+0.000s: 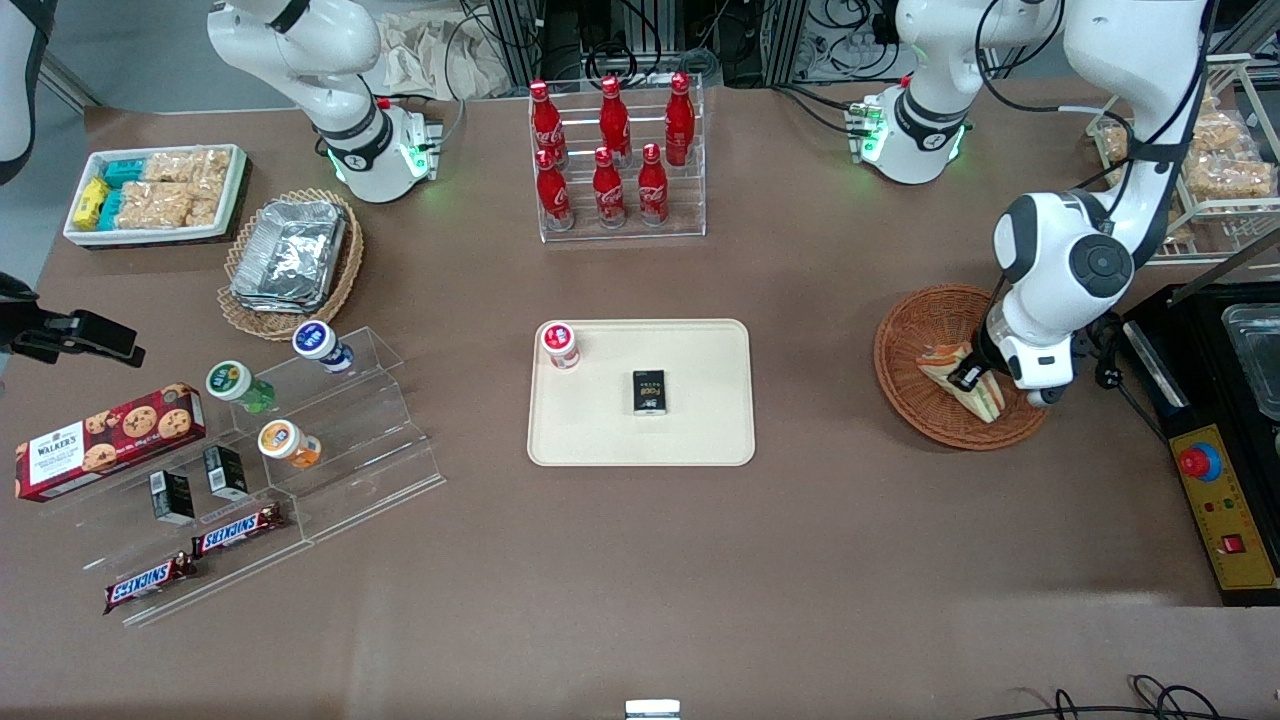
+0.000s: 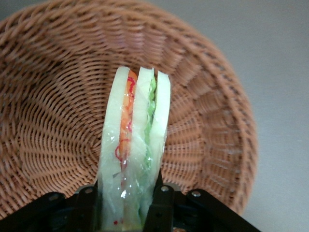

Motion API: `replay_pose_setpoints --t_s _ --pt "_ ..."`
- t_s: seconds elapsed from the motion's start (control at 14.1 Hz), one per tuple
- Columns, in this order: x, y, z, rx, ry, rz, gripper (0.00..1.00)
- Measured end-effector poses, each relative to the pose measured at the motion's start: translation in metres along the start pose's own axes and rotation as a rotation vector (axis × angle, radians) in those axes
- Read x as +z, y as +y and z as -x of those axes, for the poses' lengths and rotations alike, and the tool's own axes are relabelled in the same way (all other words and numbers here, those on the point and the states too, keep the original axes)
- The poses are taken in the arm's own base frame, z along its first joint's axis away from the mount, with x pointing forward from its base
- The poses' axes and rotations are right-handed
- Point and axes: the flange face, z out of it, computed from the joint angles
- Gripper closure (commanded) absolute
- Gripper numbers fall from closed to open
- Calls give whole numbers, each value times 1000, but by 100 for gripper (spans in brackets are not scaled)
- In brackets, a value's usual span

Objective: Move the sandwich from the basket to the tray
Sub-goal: 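Lift the sandwich up out of the basket with the left gripper, then carry the sandwich over the white tray beside the black tissue pack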

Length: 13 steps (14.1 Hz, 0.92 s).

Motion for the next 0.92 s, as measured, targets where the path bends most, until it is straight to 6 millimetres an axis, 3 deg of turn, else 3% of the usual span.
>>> replay_pose_setpoints --t_s 0.21,0.57,0.78,0.92 --pt "-51 13 -7 111 -32 -52 100" --pt "-170 47 -24 273 -64 -86 100" --pt "-238 88 6 386 -49 -68 100" --pt "-262 119 45 473 -31 -42 100"
